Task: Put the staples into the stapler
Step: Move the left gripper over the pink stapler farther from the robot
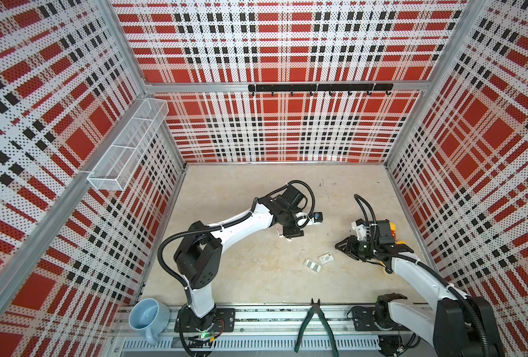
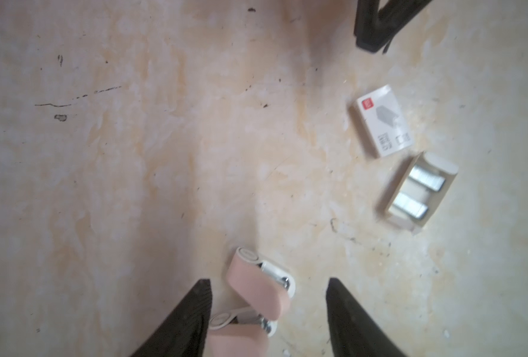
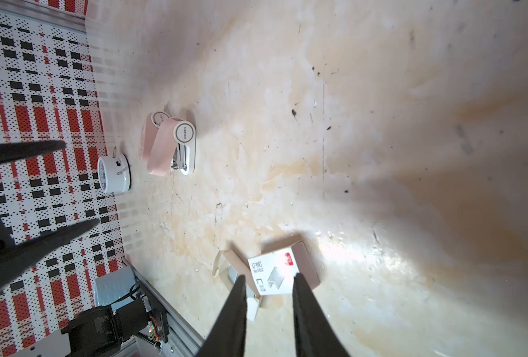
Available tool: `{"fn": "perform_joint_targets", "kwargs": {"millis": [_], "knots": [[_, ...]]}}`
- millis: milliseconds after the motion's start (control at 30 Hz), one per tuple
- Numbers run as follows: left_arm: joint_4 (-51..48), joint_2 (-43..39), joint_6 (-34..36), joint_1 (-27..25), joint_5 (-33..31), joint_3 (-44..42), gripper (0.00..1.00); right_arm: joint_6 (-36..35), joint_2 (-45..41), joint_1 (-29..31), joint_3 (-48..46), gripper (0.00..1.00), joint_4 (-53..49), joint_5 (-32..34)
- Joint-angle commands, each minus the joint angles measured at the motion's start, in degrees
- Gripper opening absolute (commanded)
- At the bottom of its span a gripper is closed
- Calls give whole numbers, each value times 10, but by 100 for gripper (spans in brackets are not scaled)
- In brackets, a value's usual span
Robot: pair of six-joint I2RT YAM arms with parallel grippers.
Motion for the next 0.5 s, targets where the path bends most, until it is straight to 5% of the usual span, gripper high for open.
{"fn": "perform_joint_targets", "kwargs": {"millis": [0, 467], "knots": [[-56, 11, 98, 5, -40, 28, 63, -11, 0, 1, 24, 29, -4, 0], [-183, 76, 311, 77, -63, 104, 65, 16, 11, 4, 11, 32, 40, -36]]}}
